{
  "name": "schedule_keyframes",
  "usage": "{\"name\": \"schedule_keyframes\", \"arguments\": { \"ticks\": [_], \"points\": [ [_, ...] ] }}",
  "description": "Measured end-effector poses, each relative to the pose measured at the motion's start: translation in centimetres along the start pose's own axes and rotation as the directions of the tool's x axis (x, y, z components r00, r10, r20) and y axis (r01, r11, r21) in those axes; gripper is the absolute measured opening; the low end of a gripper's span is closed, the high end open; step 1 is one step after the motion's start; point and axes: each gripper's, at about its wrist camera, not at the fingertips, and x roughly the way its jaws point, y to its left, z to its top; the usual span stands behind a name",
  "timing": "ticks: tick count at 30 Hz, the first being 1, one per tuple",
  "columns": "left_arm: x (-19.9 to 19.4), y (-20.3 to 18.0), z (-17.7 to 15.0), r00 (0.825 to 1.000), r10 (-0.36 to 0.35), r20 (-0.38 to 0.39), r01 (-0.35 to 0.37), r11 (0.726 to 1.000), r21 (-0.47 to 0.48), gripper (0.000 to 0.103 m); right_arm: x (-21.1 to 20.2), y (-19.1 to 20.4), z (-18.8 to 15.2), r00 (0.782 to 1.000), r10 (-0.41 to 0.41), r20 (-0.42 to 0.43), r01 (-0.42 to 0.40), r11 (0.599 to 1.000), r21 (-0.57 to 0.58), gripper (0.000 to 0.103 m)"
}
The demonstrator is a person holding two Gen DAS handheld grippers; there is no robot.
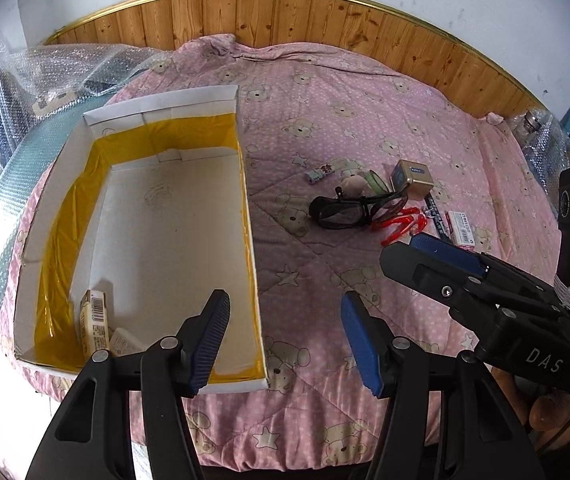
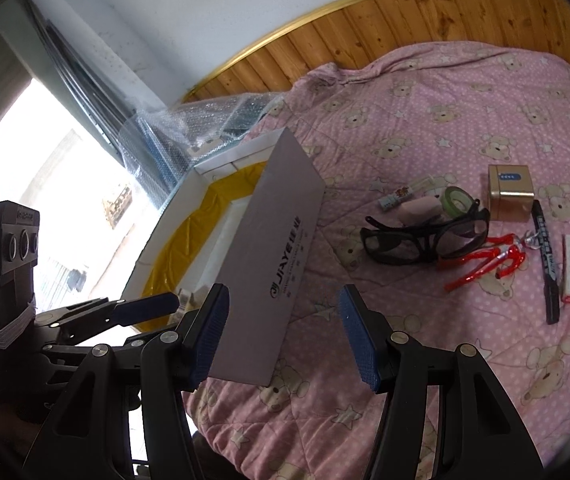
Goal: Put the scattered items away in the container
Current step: 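Move both grippers back toward the black glasses and black marker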
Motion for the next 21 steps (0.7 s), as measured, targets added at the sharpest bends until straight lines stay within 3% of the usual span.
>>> {"name": "schedule_keyframes", "arguments": {
  "ticks": [10,21],
  "points": [
    [-0.4,-3.0,2.3,0.999,-0.021,0.040,0.020,0.999,0.040,0.060,-1.5,-4.7,-1.2,0.998,-0.066,0.008,0.065,0.994,0.083,0.061],
    [3.8,-8.0,4.1,0.996,-0.084,0.008,0.083,0.993,0.085,0.061,-4.7,-12.7,-1.9,0.978,-0.207,0.036,0.190,0.946,0.263,0.061]
  ]
}}
